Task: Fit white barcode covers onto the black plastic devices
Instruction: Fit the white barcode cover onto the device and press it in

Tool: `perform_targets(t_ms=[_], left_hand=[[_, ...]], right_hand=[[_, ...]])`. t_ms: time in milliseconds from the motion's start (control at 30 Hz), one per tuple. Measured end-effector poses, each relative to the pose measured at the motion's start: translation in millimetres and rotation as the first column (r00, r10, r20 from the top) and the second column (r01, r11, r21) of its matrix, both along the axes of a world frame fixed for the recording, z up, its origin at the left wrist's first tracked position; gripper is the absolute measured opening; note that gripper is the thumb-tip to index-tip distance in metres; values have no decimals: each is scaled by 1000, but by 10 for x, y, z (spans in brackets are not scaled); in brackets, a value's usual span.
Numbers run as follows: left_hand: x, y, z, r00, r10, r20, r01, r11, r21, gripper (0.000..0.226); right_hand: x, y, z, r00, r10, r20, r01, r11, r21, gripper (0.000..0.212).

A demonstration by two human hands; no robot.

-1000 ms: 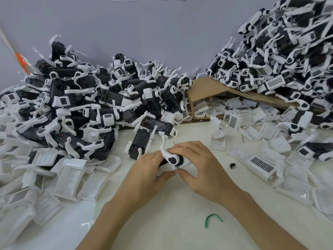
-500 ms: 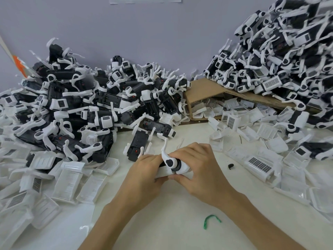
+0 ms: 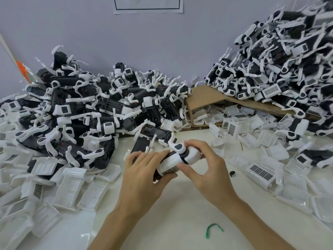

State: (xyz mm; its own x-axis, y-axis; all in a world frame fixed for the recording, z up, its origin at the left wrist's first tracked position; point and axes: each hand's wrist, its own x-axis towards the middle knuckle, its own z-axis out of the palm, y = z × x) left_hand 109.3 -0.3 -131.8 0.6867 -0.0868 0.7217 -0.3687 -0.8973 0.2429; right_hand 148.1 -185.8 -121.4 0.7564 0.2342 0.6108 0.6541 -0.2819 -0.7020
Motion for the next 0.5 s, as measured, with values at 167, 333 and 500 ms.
perform_targets(t_ms=[167, 333, 500], left_hand=[[-78, -58, 50, 960, -172, -220, 47, 876, -479, 40], [-66, 0, 125, 903, -391, -178, 111, 612, -783, 39], [94, 74, 98, 926, -214, -311, -147, 555, -819, 28]], right_hand=[[15, -42, 98, 945, 152, -290, -118, 984, 131, 35], [26, -78, 188, 627, 429, -650, -284, 903, 321, 38], [38, -129, 219, 520, 445, -729, -135, 885, 445, 39]])
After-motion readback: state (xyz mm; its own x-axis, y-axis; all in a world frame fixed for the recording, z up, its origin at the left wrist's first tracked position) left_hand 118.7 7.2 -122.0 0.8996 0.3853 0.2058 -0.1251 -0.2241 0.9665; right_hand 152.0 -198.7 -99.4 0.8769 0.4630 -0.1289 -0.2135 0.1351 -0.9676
